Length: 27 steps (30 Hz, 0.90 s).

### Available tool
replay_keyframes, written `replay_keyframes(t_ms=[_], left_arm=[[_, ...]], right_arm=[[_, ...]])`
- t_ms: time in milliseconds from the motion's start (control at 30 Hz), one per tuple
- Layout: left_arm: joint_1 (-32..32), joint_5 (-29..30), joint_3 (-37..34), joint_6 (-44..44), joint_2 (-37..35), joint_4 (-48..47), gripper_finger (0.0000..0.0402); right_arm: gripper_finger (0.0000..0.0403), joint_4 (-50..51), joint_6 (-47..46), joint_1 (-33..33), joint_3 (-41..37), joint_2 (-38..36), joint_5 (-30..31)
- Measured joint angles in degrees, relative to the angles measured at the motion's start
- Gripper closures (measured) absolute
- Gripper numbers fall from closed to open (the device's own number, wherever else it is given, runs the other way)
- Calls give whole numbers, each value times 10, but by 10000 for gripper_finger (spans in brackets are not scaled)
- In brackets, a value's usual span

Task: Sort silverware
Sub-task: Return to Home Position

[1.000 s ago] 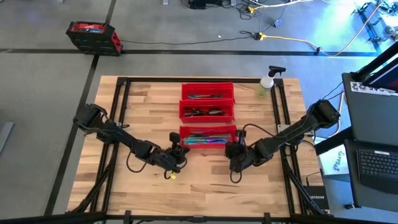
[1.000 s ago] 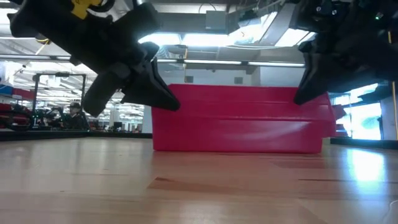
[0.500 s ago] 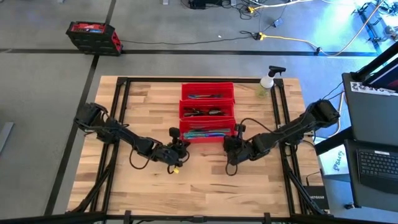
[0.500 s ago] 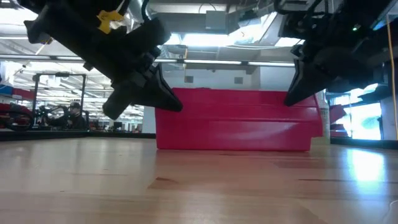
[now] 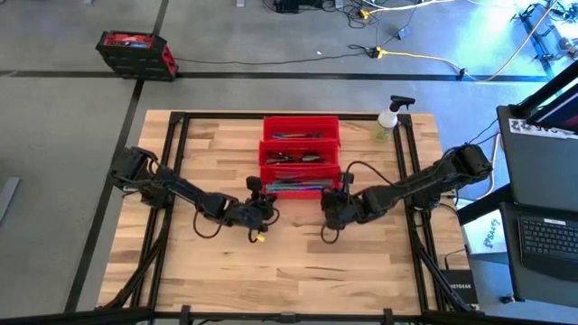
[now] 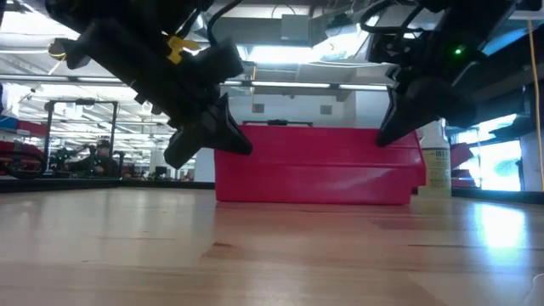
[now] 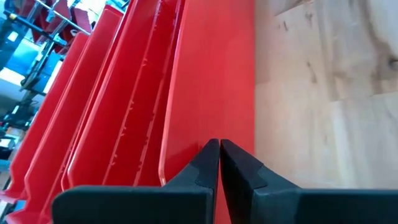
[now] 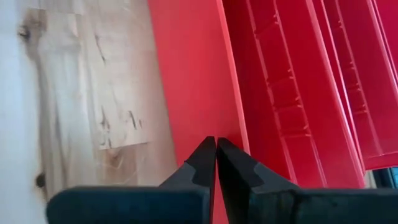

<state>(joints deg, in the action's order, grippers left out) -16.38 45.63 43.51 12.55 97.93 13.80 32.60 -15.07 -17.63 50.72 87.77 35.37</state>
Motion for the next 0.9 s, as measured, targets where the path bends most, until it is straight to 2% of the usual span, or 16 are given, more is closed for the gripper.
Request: replay_keyframes(t_ms=[567,900], left_arm=[[41,0,0,14,0,0,402],[42,2,0,15,0,1,402]], right_arm=[[402,0,34,13,0,0,7],[402,0,45,51,0,0,11]])
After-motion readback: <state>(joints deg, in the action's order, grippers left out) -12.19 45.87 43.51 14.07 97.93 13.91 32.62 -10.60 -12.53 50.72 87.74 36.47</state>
